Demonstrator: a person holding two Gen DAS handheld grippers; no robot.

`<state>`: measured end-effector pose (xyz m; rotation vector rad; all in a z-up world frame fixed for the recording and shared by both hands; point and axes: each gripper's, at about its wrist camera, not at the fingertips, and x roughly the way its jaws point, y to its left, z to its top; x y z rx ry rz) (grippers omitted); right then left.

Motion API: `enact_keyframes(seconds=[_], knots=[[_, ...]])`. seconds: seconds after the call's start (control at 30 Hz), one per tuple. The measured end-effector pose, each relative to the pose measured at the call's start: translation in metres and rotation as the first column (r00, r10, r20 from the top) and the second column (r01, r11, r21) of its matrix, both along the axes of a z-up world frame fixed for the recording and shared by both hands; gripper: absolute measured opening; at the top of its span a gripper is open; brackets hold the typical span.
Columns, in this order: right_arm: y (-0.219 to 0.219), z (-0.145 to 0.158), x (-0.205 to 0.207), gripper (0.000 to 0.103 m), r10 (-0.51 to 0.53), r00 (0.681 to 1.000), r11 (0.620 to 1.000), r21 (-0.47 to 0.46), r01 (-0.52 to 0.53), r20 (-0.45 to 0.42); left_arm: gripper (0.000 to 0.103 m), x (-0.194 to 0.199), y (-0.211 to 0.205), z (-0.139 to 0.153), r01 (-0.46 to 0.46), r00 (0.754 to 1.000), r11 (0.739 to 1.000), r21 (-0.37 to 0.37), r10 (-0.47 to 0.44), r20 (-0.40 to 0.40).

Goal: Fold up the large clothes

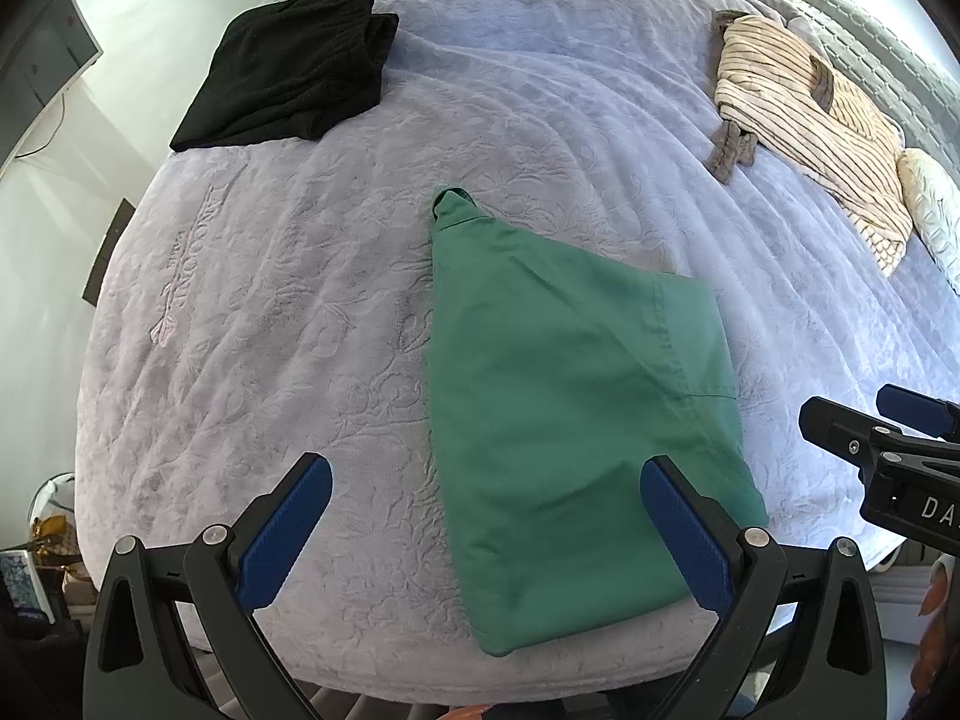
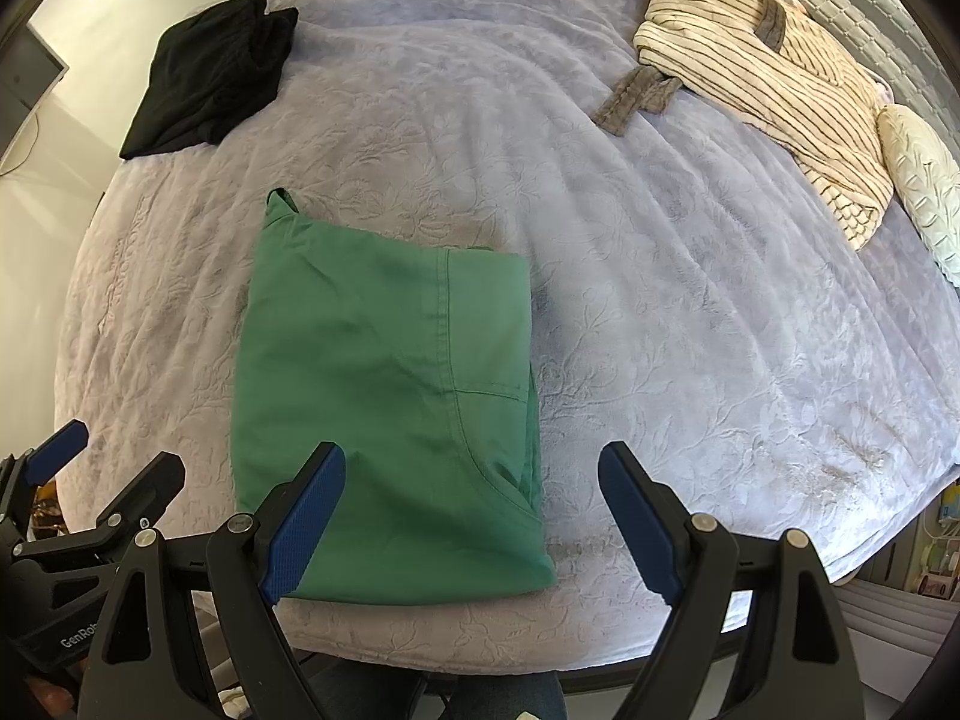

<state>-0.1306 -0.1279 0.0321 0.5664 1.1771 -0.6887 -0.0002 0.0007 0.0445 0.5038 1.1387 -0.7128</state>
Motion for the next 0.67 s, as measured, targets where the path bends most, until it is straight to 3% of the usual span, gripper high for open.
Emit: enact_keyframes(seconds=[0.67], knots=[[-0.0065, -0.0042, 0.0020, 0.088, 0.014, 1.000, 1.000, 0.015, -0.014, -0.010, 0.103, -0.0020, -0.0040, 0.0005, -0.013, 1.000, 1.000, -0.015, 0.012, -0.007]])
